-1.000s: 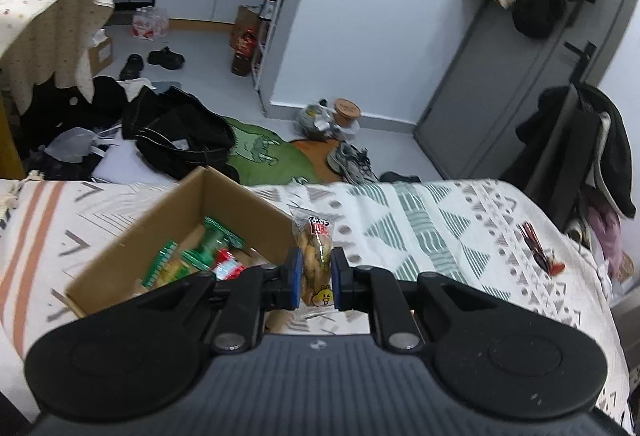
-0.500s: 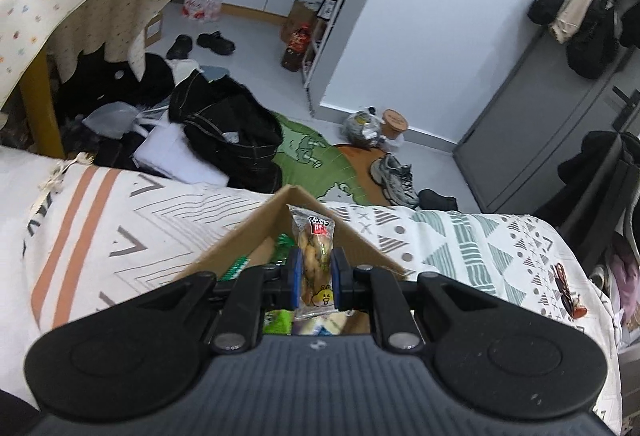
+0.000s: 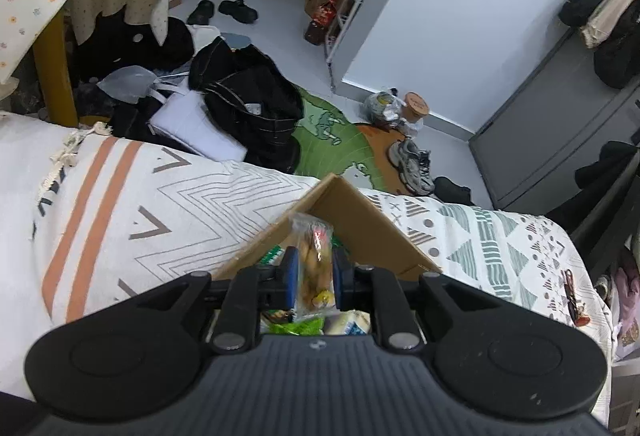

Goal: Organize snacks
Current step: 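Carry both packets over the cardboard box and open both grippers to drop them, then move both tools back over the cracker packet and blue packet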

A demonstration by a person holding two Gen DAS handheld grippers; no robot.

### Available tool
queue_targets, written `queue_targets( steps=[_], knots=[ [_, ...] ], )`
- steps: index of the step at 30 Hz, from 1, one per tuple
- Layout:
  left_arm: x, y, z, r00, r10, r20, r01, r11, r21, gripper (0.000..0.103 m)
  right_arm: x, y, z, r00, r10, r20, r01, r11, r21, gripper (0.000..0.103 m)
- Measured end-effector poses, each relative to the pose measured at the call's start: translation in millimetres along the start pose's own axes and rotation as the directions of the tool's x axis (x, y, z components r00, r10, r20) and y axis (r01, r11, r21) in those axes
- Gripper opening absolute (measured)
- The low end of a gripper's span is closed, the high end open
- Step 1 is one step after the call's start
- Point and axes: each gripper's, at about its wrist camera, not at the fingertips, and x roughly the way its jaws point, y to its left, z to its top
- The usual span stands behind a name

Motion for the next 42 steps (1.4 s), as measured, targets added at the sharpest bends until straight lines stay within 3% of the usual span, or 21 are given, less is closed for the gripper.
queue_targets(
  steps=[11,13,15,18,22,27,36,42],
  knots=[
    [-9,19,14,0.998,-0.046,-0.052,0.045,0.999,-0.021,0.02,25,40,16,1.0,0.008,-0.029,-0.007,1.0,0.029,0.015],
    [-11,23,17,0.997,-0.049,-0.055,0.048,0.999,-0.026,0.024,28,47,21,1.0,0.014,-0.023,-0.013,0.999,0.043,0.018],
    [-14,26,21,0.997,-0.046,-0.058,0.044,0.999,-0.031,0.036,28,50,24,1.0,0.011,-0.021,-0.01,0.998,0.058,0.02],
    [-17,31,25,0.998,-0.041,-0.056,0.039,0.999,-0.038,0.047,23,54,27,1.0,-0.006,-0.029,0.007,0.999,0.037,0.03],
    [-24,35,27,0.997,-0.049,-0.057,0.046,0.998,-0.044,0.054,10,53,26,0.998,-0.043,-0.039,0.044,0.999,0.02,0.043],
    [-31,31,24,0.997,-0.047,-0.057,0.045,0.999,-0.03,0.075,-12,49,20,0.996,-0.09,-0.027,0.09,0.996,0.006,0.054],
    [-47,9,2,0.997,-0.054,-0.052,0.057,0.997,0.06,0.092,-53,23,11,0.987,-0.159,0.009,0.159,0.987,0.026,0.066],
    [-55,-9,-13,0.996,-0.076,-0.057,0.082,0.989,0.121,0.096,-77,1,5,0.98,-0.195,0.03,0.195,0.98,0.033,0.076]
  ],
)
